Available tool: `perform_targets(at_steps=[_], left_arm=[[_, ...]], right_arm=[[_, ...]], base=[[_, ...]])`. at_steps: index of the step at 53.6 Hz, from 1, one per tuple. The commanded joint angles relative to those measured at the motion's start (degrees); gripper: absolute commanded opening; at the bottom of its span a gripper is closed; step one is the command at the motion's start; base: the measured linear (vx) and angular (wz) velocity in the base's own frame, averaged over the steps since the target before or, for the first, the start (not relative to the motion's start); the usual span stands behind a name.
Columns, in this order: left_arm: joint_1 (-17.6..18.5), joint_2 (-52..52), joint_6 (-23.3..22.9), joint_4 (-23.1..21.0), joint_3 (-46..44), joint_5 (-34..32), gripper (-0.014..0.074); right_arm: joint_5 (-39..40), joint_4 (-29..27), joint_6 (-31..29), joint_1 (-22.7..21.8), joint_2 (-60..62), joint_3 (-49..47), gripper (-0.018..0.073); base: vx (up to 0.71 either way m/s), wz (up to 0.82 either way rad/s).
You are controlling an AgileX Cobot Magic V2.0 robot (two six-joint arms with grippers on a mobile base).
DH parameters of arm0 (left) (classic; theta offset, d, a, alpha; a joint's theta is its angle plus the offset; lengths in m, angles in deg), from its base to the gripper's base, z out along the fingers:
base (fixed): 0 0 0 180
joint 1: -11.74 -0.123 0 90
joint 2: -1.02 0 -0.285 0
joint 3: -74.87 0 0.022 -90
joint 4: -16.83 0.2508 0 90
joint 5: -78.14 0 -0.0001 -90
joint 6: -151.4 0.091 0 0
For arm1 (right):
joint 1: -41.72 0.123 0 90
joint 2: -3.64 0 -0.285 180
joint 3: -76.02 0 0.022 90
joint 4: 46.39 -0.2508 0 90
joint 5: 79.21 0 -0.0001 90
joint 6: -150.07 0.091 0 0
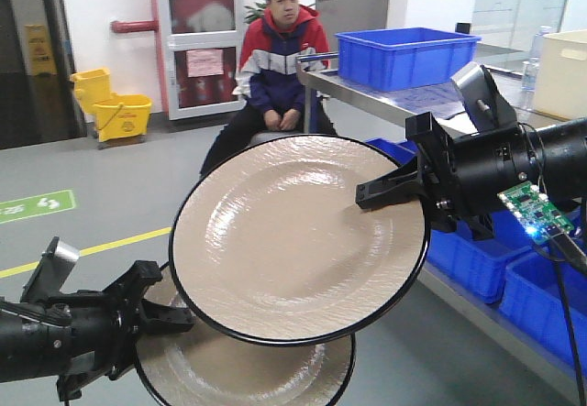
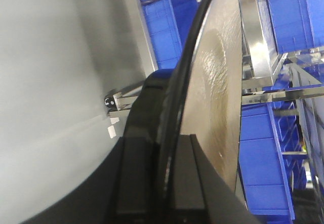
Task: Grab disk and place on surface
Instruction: 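Hold both plates while the base drives to the steel table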
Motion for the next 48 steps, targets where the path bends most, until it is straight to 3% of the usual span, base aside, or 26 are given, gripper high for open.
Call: perform_targets(at_steps=[1,21,48], left_arm=[[0.2,-2.1,-0.7,-5.2,-2.0,1.5,-0.0001],[0.2,-2.1,-0.7,-5.2,-2.0,1.5,-0.0001],[0.2,-2.1,-0.7,-5.2,-2.0,1.5,0.0000]], right_arm=[[2.2,-7.2,0.2,-0.2,2.9,-2.3,-0.0008],[2.2,-7.2,0.2,-0.2,2.9,-2.3,-0.0008],[2.2,-7.2,0.2,-0.2,2.9,-2.3,-0.0008]], base=[[0.26,-0.25],[0.29,-0.11],[0.38,0.20]])
